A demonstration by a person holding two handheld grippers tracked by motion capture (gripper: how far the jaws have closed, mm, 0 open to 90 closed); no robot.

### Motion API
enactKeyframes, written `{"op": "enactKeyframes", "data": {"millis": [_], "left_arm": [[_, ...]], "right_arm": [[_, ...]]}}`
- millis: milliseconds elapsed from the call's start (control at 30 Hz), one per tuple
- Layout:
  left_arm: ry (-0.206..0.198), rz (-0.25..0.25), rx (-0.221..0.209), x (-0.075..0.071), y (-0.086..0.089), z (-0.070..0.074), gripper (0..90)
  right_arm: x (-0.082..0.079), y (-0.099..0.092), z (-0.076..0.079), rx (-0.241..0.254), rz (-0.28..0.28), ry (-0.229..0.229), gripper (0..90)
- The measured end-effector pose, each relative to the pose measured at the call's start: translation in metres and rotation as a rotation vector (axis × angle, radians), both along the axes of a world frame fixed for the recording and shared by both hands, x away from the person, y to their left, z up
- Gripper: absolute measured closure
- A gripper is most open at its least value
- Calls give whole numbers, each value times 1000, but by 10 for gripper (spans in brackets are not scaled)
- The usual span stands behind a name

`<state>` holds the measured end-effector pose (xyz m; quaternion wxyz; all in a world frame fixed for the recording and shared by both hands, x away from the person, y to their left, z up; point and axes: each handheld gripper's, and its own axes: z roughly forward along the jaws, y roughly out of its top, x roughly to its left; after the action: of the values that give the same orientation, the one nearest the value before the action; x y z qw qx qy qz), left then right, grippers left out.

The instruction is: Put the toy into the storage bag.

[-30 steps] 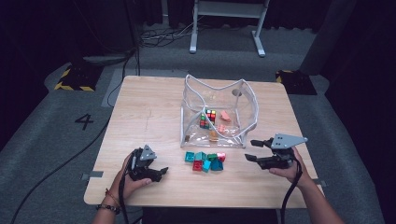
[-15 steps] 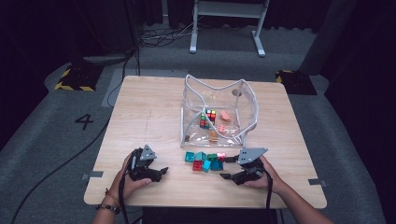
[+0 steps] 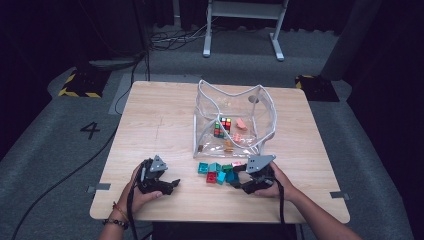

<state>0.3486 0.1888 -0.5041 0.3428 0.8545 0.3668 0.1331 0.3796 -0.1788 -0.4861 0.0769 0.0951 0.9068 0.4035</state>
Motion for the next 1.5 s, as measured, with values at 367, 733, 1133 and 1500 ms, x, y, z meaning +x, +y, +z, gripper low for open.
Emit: {"op": "enactKeyframes", "data": {"millis": [367, 733, 1133, 1500], "left_arm": [[0, 1, 0, 0, 0, 0, 157], [1, -1, 0, 0, 0, 0, 157], [0, 0, 0, 0, 0, 0, 157], [-1, 1, -1, 0, 0, 0, 157]], "right_arm": [[-2, 5, -10, -41, 14, 17, 565], [-5, -11, -3, 3, -7, 8, 593], [6, -74, 31, 47, -146, -42, 594], [26, -121, 45, 109, -319, -75, 594]]}}
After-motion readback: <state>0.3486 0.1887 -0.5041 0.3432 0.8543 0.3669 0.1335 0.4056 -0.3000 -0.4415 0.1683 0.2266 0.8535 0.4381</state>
